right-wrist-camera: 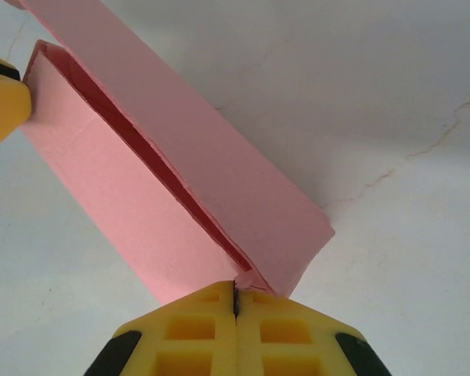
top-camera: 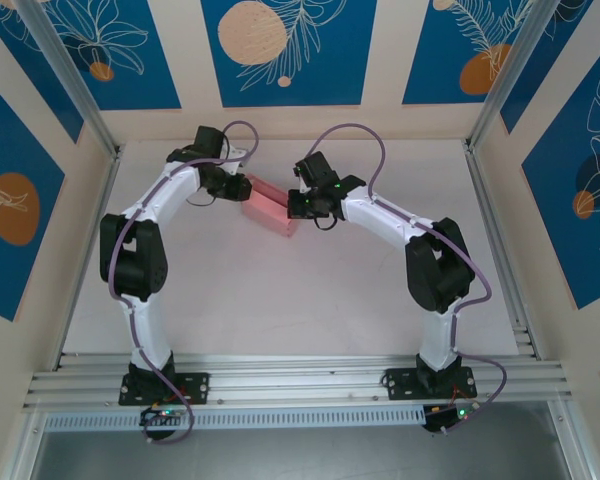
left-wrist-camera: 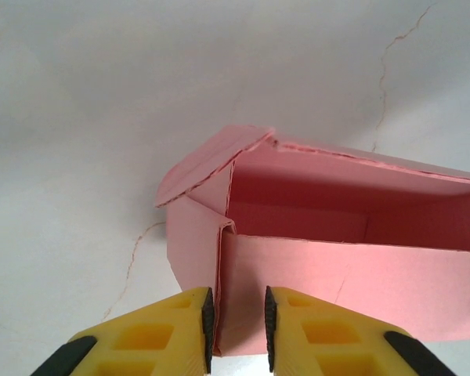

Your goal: Fold the paper box

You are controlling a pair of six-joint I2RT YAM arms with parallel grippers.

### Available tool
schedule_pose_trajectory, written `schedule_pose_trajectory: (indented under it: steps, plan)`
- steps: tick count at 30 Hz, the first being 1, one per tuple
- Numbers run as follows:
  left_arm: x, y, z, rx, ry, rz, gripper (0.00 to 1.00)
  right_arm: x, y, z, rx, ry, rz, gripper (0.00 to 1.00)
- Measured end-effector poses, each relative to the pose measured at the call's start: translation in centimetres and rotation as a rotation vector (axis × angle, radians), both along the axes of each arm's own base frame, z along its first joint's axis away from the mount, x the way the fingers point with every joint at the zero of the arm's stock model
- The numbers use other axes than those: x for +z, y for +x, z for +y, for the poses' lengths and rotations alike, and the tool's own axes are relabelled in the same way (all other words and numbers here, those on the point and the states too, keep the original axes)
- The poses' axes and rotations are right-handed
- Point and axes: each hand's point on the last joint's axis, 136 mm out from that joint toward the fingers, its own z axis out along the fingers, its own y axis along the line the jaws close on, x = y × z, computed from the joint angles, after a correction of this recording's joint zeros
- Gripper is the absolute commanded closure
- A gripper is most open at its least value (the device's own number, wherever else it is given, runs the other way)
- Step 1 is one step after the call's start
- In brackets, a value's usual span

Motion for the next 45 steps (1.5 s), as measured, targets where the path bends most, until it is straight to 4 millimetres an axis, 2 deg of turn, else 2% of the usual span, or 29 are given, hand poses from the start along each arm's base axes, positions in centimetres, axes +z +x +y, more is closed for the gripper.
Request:
schedule_pose_trajectory:
  steps: [7, 10, 12, 16, 19, 25, 32, 33, 37, 39, 41, 43, 45]
  plan:
    - [-0.4, -0.2, 0.0, -0.001, 0.002, 0.012, 0.73, 0.5, -0.1, 0.1, 0.006, 0.004, 0.008, 1.0]
    - [-0.4, -0.3, -0.1, -0.007, -0.002, 0.016, 0.67, 0.9, 0.1, 0.2, 0.007, 0.012, 0.0, 1.0]
    - [-0.6, -0.6, -0.1, -0.015, 0.003, 0.027, 0.67, 1.1, 0.3, 0.3, 0.007, 0.017, -0.003, 1.0]
    - [-0.9, -1.1, 0.0, -0.021, 0.012, 0.052, 0.68, 1.1, 0.4, 0.6, 0.011, 0.022, 0.0, 1.0]
    - [-1.4, -1.2, 0.1, -0.023, 0.02, 0.065, 0.74, 1.3, 0.4, 0.8, 0.019, 0.032, 0.004, 1.0]
    - [-1.4, -0.2, -0.1, -0.019, 0.031, 0.052, 0.77, 1.7, 0.1, 1.3, 0.04, 0.057, 0.014, 1.0]
    - [-1.4, 0.3, -0.4, -0.019, 0.038, 0.044, 0.78, 1.3, -0.2, 1.0, 0.039, 0.039, 0.028, 1.0]
    - [-1.4, 0.3, -0.4, -0.019, 0.039, 0.044, 0.78, 1.3, -0.2, 0.9, 0.04, 0.031, 0.027, 0.98]
    - [-1.5, 0.3, -0.3, -0.018, 0.044, 0.048, 0.78, 1.4, 0.0, -0.4, 0.054, -0.021, 0.014, 0.76]
    - [-1.5, 0.2, -0.3, -0.018, 0.044, 0.048, 0.78, 2.5, 0.8, -1.4, 0.052, -0.042, -0.007, 0.67]
    - [-1.5, 0.2, -0.3, -0.018, 0.044, 0.049, 0.78, 4.2, 2.5, -2.9, 0.034, -0.042, -0.036, 0.55]
    - [-1.5, 0.2, -0.3, -0.018, 0.043, 0.049, 0.78, 6.0, 5.2, -4.6, 0.008, -0.014, -0.069, 0.45]
    - [-1.5, 0.2, -0.3, -0.018, 0.044, 0.049, 0.78, 6.5, 7.9, -6.2, -0.015, 0.023, -0.08, 0.39]
